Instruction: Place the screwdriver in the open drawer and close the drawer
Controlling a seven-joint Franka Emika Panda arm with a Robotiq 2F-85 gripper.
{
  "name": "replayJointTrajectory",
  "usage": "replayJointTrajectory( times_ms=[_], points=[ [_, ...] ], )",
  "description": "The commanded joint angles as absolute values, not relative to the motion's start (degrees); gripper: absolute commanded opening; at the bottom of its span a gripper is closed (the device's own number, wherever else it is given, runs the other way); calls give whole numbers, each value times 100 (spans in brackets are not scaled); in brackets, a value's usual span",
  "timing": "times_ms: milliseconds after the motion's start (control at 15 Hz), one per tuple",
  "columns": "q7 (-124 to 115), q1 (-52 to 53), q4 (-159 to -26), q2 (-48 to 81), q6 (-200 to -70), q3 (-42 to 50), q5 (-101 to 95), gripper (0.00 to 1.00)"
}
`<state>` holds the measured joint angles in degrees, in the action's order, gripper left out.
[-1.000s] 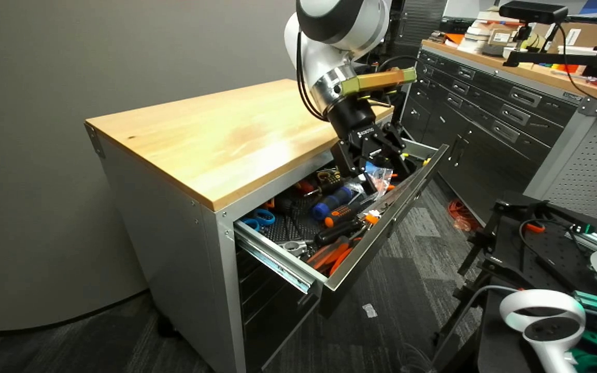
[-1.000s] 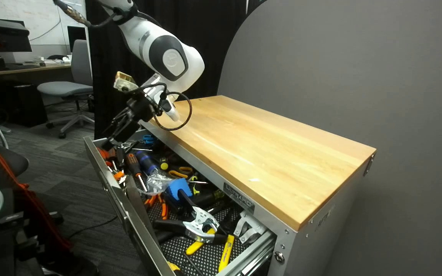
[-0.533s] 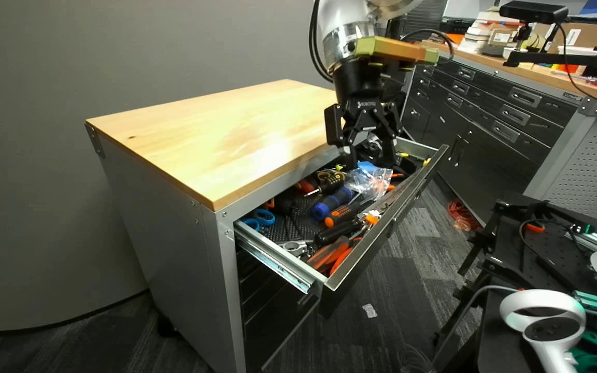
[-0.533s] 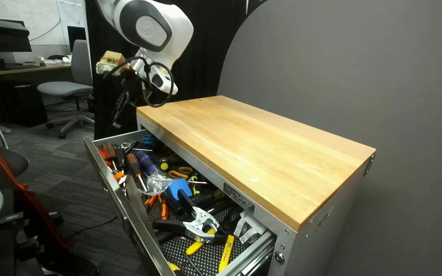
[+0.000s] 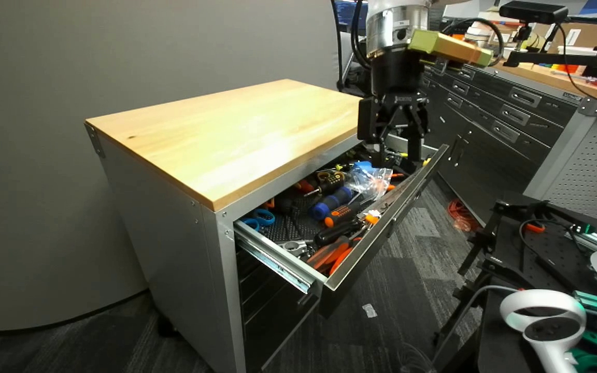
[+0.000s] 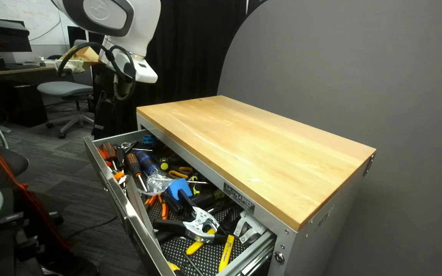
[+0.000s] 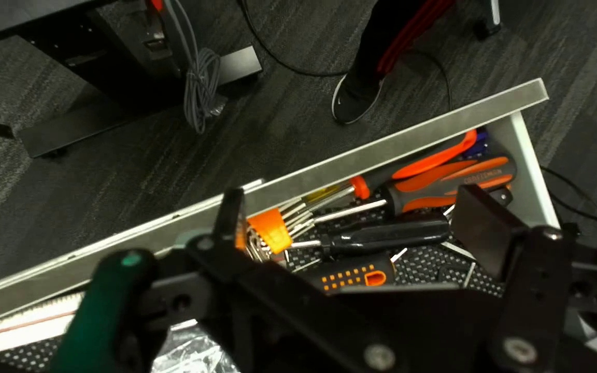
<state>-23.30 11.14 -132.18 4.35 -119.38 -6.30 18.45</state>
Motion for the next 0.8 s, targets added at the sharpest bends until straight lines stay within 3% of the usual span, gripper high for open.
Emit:
replayJointTrajectory(
  times_ms=[0, 400, 467, 533, 733],
  points=[
    [-2437, 1082, -13523, 314, -11936, -745, 1760, 100],
    [-2804, 1135, -13429, 1005, -11911, -771, 1579, 100],
    [-2920, 1162, -13439, 1114, -12034, -770, 1563, 75],
    [-2955, 1174, -13428, 1240, -12104, -769, 1579, 75],
    [-3187, 1230, -13404, 1539, -12448, -745, 1583, 50]
  ],
)
